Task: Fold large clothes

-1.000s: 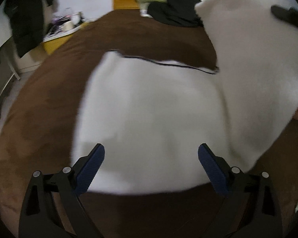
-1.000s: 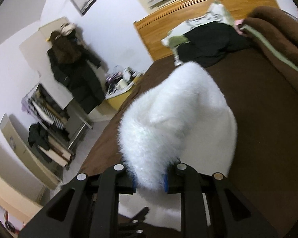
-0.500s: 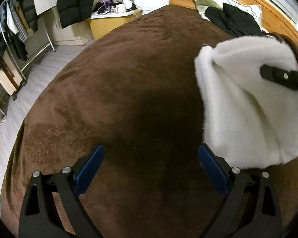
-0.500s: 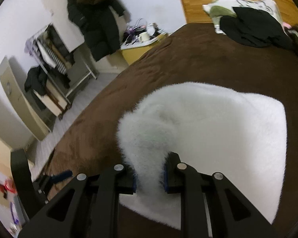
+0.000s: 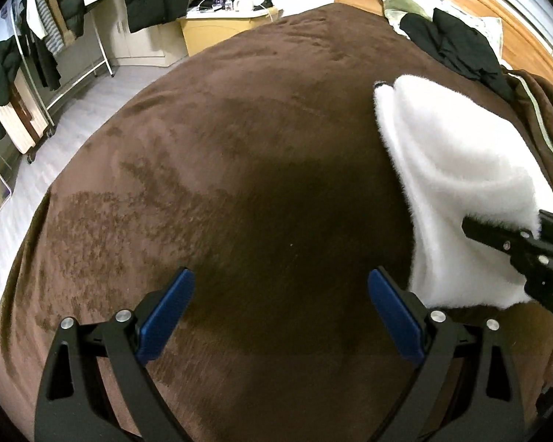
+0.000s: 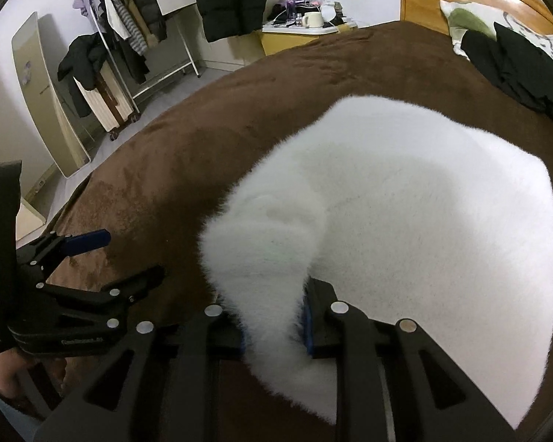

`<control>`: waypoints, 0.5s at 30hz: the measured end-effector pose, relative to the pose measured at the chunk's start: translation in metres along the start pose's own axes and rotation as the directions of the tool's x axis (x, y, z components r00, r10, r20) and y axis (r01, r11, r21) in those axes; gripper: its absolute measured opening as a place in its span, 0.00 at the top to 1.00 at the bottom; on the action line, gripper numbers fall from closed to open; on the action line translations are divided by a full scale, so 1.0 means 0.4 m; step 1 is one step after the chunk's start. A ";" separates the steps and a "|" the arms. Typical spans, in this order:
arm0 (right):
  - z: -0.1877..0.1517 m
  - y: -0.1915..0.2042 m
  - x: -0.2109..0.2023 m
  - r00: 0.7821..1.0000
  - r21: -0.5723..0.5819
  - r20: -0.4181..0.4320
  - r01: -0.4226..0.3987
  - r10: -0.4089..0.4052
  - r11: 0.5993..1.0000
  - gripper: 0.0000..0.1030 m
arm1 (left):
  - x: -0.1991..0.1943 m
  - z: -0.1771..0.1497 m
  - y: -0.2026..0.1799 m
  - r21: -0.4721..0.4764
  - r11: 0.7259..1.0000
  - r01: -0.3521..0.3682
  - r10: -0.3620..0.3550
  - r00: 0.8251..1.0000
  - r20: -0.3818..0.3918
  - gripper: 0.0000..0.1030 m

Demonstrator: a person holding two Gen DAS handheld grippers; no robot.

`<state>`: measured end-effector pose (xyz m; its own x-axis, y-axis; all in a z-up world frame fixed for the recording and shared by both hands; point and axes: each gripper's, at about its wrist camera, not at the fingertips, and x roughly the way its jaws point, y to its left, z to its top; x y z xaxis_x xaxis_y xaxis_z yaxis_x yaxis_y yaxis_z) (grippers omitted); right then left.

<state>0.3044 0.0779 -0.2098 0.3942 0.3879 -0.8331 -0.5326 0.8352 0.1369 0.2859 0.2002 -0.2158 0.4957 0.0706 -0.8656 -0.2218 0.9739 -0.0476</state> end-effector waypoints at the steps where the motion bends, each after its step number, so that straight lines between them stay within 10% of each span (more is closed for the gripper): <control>1: 0.002 0.000 -0.003 1.000 0.001 -0.003 -0.004 0.004 1.000 0.76 | -0.001 0.000 0.000 0.003 1.000 -0.003 0.003 1.000 0.000 0.10; 15: -0.057 -0.003 -0.152 0.983 0.006 0.073 -0.170 0.169 0.985 0.36 | -0.085 0.049 -0.015 0.065 0.997 -0.043 0.039 0.998 0.056 0.09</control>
<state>0.2641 0.0443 -0.1716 0.3520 0.5509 -0.7567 -0.5871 0.7596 0.2798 0.2868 0.1961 -0.1764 0.5327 0.1204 -0.8377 -0.1876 0.9820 0.0218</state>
